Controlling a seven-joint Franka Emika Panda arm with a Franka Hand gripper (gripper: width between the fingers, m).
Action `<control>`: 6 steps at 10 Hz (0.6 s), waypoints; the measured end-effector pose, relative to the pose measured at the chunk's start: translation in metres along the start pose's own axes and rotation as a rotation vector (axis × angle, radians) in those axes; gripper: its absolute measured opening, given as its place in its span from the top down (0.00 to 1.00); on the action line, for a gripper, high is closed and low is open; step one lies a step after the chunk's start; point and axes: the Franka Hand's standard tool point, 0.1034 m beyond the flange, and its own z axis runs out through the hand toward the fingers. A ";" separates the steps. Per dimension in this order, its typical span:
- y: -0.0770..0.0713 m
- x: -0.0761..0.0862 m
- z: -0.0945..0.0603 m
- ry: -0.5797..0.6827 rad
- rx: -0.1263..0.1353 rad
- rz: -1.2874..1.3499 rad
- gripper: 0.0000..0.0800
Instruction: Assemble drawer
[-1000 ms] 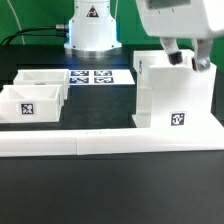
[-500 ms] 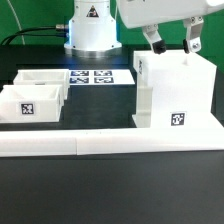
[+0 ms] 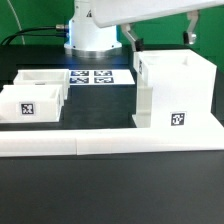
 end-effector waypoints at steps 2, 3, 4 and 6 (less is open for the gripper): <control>0.000 0.000 0.000 0.001 -0.013 -0.148 0.19; 0.004 0.001 -0.001 -0.006 -0.021 -0.173 0.19; 0.017 0.004 -0.006 -0.015 -0.046 -0.229 0.19; 0.046 0.005 -0.016 -0.012 -0.073 -0.278 0.19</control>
Offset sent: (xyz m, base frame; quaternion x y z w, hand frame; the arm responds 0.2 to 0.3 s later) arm -0.0112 -0.0417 0.0060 -0.0787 -0.0420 -0.1245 0.9882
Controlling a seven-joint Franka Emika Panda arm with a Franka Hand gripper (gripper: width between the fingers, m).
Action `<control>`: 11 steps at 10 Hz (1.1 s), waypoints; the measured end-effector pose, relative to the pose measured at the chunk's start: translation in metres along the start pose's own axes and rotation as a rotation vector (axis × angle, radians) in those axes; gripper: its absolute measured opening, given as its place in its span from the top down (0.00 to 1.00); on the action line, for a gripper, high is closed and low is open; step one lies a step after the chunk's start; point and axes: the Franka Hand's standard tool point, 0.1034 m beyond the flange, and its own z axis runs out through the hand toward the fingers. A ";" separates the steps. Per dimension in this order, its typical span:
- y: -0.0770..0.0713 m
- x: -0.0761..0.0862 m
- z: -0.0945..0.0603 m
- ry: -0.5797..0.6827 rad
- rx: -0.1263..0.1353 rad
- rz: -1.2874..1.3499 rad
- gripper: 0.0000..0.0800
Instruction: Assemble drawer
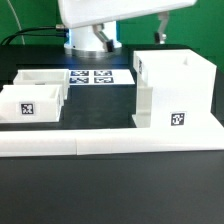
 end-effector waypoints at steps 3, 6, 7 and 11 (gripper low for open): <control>0.044 -0.016 0.006 0.029 -0.018 0.014 0.19; 0.045 -0.018 0.008 0.023 -0.019 0.022 0.19; 0.045 -0.018 0.008 0.023 -0.019 0.022 0.19; 0.070 -0.032 0.020 0.030 -0.084 -0.032 0.19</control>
Offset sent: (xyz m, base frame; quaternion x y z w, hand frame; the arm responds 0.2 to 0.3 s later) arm 0.0000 0.0000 0.0000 0.0000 0.0000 0.0000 1.0000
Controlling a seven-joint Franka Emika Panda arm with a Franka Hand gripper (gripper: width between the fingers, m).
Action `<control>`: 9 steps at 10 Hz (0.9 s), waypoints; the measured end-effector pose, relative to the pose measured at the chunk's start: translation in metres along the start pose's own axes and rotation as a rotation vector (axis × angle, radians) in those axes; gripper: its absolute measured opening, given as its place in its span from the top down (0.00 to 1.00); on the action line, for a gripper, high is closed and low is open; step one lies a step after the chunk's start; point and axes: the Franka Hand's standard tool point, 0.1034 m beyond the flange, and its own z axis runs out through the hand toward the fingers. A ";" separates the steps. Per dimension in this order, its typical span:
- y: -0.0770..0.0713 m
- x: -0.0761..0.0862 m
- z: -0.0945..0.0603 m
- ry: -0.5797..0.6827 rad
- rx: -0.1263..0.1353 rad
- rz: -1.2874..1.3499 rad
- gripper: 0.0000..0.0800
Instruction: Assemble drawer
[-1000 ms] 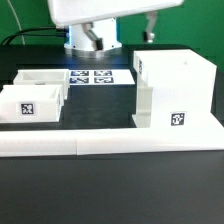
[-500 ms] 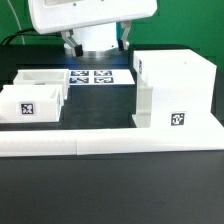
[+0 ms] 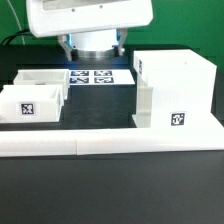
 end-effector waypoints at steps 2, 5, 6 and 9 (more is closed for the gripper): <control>0.022 -0.010 0.013 0.020 -0.028 0.010 0.19; 0.042 -0.018 0.035 0.028 -0.058 -0.022 0.19; 0.047 -0.017 0.038 0.020 -0.061 -0.067 0.19; 0.050 -0.013 0.039 0.014 -0.059 -0.093 0.19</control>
Offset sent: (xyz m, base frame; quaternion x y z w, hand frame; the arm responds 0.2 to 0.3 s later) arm -0.0147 -0.0254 -0.0333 -0.0170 0.0300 0.0041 0.9994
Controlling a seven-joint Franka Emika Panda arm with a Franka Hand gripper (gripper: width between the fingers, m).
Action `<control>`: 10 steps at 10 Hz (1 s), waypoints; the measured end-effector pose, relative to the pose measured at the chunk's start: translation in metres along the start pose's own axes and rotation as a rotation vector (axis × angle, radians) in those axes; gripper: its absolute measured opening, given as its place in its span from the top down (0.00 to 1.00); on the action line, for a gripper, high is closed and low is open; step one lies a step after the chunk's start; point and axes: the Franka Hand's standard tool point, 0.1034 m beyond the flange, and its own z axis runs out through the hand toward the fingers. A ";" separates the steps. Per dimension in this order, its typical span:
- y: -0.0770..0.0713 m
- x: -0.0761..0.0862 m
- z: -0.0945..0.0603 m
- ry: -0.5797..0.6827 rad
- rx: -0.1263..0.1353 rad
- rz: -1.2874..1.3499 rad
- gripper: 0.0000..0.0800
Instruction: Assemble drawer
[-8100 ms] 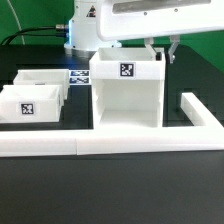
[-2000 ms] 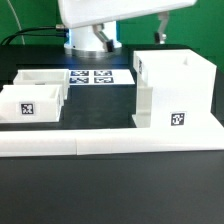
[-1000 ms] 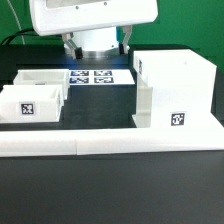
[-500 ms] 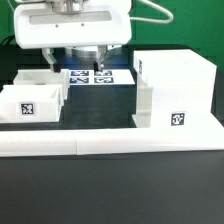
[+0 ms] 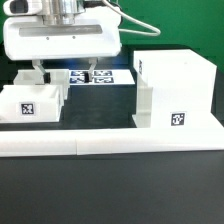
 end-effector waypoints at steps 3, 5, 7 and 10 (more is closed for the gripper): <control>0.001 0.000 0.001 -0.002 0.000 -0.006 0.19; 0.006 0.003 0.008 -0.020 0.003 -0.038 0.19; 0.004 -0.001 0.014 -0.030 0.002 -0.045 0.19; 0.012 -0.007 0.025 -0.049 -0.002 -0.051 0.19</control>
Offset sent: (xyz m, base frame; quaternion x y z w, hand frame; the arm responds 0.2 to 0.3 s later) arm 0.0169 -0.0054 -0.0119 0.0621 -0.0356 -0.0576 0.9958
